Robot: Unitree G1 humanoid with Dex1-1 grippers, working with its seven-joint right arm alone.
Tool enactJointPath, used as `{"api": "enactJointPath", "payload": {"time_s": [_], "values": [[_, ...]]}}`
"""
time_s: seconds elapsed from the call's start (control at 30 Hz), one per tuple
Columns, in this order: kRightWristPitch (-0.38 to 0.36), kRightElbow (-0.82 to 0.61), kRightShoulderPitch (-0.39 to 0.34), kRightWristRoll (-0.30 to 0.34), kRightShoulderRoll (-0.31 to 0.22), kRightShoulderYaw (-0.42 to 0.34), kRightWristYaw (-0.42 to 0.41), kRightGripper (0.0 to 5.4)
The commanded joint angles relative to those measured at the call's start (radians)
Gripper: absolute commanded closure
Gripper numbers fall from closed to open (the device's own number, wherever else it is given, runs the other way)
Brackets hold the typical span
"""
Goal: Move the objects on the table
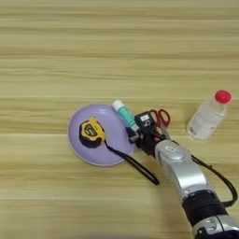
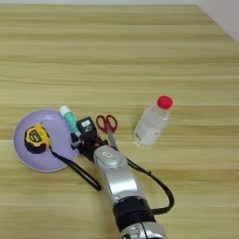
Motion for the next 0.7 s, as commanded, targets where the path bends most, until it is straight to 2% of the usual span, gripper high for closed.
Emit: {"api": "enactJointPath", "payload": {"time_s": [0.03,0.7], "values": [[-0.039,-0.041,-0.082,0.011,-0.028,-0.042,-0.03,3.74],[0.007,-0.034,-0.076,-0.027,-0.069,-0.079,-0.111,3.74]]}}
